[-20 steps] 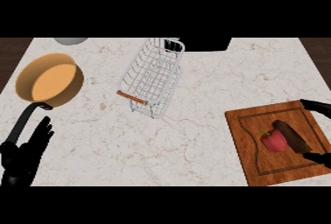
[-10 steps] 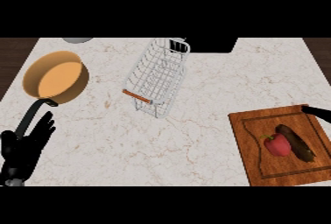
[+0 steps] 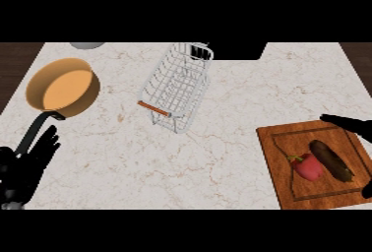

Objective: Pick the sweet potato from the cutting board and place it in the tiered basket

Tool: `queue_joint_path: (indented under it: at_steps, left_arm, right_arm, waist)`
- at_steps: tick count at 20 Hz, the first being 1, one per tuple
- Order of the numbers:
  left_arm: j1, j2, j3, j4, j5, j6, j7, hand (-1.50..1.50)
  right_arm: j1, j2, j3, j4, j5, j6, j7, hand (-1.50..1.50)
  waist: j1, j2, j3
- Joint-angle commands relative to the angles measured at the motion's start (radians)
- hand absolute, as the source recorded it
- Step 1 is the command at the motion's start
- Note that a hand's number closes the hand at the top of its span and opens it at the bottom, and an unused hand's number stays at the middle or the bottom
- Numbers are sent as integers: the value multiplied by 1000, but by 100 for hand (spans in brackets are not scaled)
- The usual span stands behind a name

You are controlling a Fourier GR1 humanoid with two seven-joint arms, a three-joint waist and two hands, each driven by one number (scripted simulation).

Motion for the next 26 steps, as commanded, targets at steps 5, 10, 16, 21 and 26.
queue_joint_path:
  at_steps: [5,10,16,21,26]
  left_arm:
    - [-25,-29,24,81,-43,-34,-53,0]
    - [7,-43,57,19,-41,-39,-29,0]
    - [-10,-85,53,18,-82,-30,-13,0]
    - [9,-54,96,-44,-59,-84,43,0]
    - [-50,-115,78,114,-138,-67,-74,0]
  right_arm:
    - [70,27,-29,-104,100,58,146,-150]
    - [16,29,-98,-62,145,140,172,-150]
    - [1,39,-136,113,219,151,-16,-150]
    - [41,37,-185,138,247,162,-80,-150]
    - [-1,106,-171,184,317,114,-117,-150]
  waist:
    - [-8,0,0]
    - [-1,0,0]
    - [1,1,1]
    - [-2,0,1]
    - [-5,1,0]
